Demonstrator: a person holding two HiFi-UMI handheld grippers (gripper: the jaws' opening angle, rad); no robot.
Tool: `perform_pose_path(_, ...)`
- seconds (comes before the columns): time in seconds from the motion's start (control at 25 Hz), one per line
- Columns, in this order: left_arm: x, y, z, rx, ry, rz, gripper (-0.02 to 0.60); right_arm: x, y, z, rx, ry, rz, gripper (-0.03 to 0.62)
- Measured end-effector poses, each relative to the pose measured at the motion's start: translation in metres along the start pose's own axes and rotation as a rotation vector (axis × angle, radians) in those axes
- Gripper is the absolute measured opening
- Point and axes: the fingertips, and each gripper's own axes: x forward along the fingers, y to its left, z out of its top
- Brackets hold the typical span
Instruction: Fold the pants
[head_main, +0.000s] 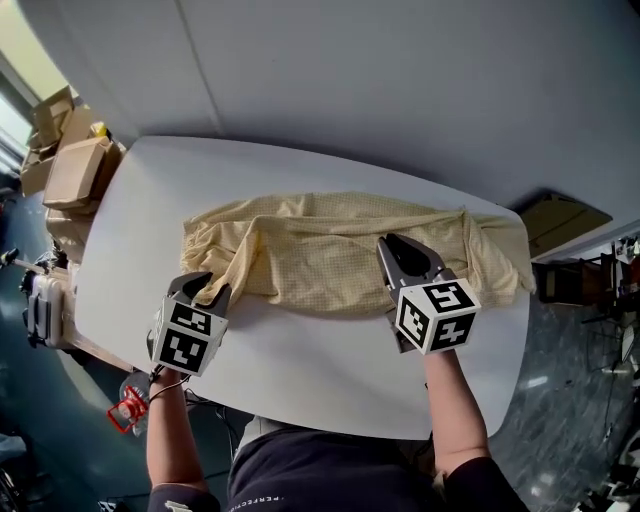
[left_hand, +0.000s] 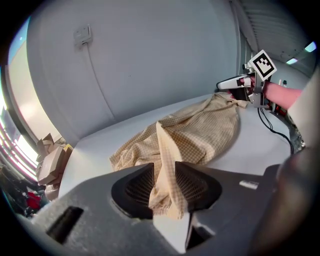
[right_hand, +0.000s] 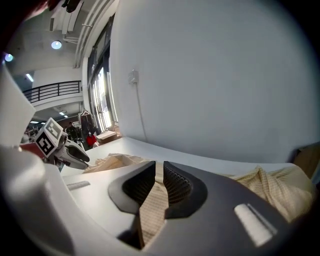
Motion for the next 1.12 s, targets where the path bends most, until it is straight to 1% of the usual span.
perform_pose_path(0.08,-0.006,0.007,-0.007,0.015,-0.001,-0.024,0.14,0.011,0.032,-0.001,-0.007,0.012,0.044,0.048)
perform_pose_path(0.2,-0.012,0.016,-0.023,0.032,0.005,-0.062,0.142,0.03,0.073,-0.007,-0.028,0.04,0.087,0.051)
perform_pose_path(0.48,-0.018,0.021,-0.067,0.092,0.041,-0.187,0.146,0.065,0.149,-0.024,-0.011,0.108,0.18,0.05)
perform_pose_path(0.64,-0.02,0.009,-0.075,0.161,0.039,-0.272,0.146,0.079,0.185,-0.038,-0.014,0.154,0.224,0.049)
perform_pose_path(0.72,-0.018,-0.002,-0.078,0.196,0.037,-0.319,0.146,0.086,0.198,-0.046,-0.011,0.176,0.234,0.049)
perform_pose_path(0.8,-0.012,-0.011,-0.083,0.221,0.043,-0.349,0.151,0.092,0.207,-0.052,-0.001,0.192,0.241,0.048)
perform_pose_path(1.0,0.007,-0.02,-0.091,0.285,0.063,-0.358,0.198,0.103,0.222,-0.054,0.005,0.206,0.24,0.048)
perform_pose_path(1.12,0.016,-0.016,-0.092,0.328,0.072,-0.331,0.196,0.107,0.221,-0.052,0.011,0.205,0.222,0.046)
